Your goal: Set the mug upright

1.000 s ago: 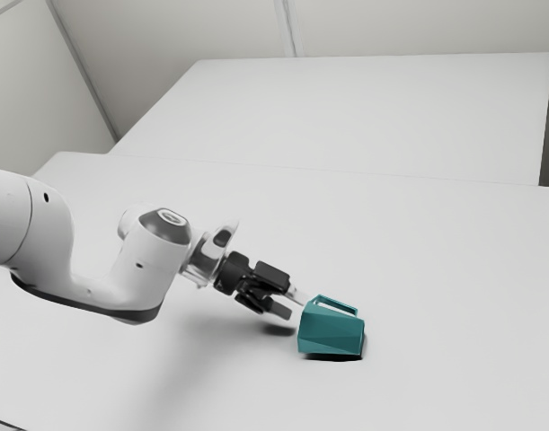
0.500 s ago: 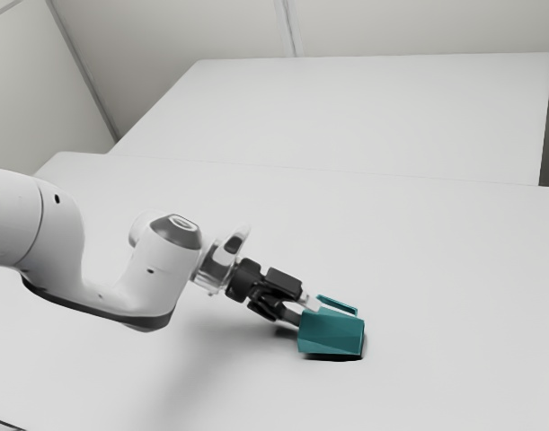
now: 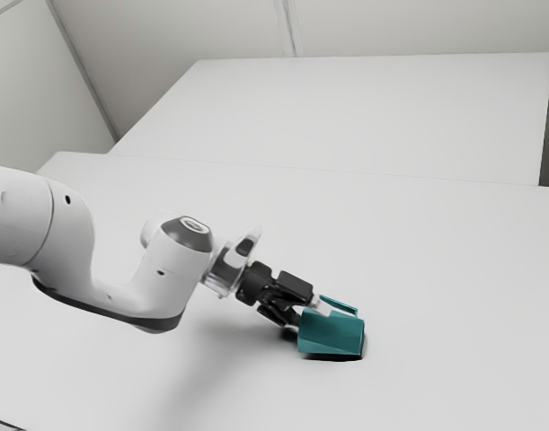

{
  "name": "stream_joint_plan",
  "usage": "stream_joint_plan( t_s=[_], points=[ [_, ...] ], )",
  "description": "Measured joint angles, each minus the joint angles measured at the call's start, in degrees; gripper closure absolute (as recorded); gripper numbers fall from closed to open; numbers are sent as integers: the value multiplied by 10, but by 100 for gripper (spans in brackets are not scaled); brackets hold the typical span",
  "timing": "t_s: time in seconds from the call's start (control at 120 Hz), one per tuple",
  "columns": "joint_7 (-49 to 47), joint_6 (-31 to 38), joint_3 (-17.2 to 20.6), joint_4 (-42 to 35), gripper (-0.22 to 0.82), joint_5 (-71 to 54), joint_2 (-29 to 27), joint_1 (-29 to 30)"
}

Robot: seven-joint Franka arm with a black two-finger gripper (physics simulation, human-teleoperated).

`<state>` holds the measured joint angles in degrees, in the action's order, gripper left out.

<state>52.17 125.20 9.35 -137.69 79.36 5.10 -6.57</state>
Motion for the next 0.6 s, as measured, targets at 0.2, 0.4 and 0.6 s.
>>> stream_joint_plan(
  t_s=[0.2, 0.4, 0.6],
  points=[
    [-4, 3, 3, 1, 11, 0, 4, -3],
    [-6, 6, 6, 1, 30, 0, 4, -4],
    [-8, 10, 6, 1, 52, 2, 4, -4]
  ],
)
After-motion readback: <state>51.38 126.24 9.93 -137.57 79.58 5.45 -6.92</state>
